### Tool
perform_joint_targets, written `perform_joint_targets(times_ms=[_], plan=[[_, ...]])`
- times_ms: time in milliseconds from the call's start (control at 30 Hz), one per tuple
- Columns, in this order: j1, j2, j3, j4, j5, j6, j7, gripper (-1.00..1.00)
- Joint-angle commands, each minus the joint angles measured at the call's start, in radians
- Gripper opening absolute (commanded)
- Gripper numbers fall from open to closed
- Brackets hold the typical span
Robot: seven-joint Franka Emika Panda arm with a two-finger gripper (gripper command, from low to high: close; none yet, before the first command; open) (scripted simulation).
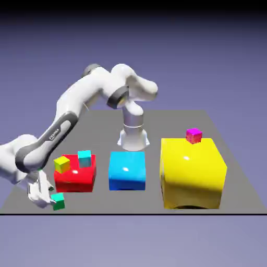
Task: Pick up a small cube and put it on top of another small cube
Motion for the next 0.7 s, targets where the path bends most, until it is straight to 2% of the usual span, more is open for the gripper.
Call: perform_joint_targets(times_ms=[0,133,667], plan=[[0.0,0.0,0.0,0.0,0.0,0.0,0.0,-1.0],[-0.045,-0.034,-0.027,0.109,-0.041,-0.123,0.039,-1.0],[0.193,-0.612,0.014,-0.424,-0.644,-0.034,-0.297,-1.0]])
